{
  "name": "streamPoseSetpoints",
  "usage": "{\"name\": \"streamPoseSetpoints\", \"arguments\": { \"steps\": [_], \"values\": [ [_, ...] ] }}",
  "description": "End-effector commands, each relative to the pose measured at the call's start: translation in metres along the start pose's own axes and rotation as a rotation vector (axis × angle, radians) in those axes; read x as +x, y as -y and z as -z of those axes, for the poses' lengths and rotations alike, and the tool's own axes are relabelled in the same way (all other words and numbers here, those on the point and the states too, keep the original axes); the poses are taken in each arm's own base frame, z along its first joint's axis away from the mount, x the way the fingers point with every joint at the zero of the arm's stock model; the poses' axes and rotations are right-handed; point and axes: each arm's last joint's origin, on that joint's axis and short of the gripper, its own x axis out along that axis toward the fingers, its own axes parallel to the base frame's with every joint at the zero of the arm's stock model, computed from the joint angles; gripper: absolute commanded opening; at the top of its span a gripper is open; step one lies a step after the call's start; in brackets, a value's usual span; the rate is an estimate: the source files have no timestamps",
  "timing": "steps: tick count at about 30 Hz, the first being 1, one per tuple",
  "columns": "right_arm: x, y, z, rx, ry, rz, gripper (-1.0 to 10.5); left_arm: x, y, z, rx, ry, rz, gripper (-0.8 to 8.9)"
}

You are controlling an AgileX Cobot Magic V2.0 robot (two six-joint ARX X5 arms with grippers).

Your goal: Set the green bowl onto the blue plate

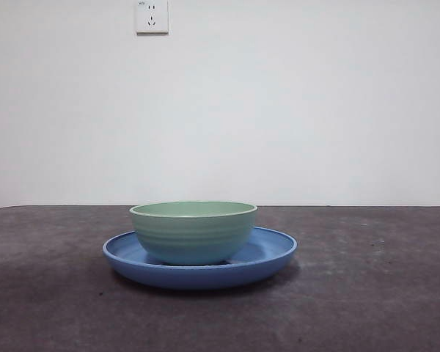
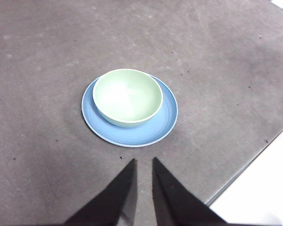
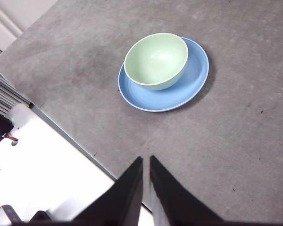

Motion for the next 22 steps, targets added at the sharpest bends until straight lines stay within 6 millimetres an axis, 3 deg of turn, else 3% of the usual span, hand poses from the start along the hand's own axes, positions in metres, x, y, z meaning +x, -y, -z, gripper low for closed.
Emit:
{"name": "streamPoseSetpoints", "arguments": {
  "steps": [1,8,14,22],
  "values": [
    [0.000,-0.001,-0.002,-0.015,0.006,-0.008,0.2,-0.002,0.001,-0.003,0.001,0.015,0.009,0.50],
    [0.000,-0.001,-0.002,-0.015,0.007,-0.008,0.2,-0.002,-0.001,-0.002,-0.008,0.022,-0.008,0.50],
    [0.000,-0.001,-0.002,-0.015,0.007,-0.008,0.2,0.004,-0.013,0.004,0.003,0.052,-0.150,0.50],
    [0.000,-0.001,-0.002,-0.015,0.007,-0.008,0.2,0.049,-0.041,0.052,0.041,0.293,-0.360,0.50]
  ]
}}
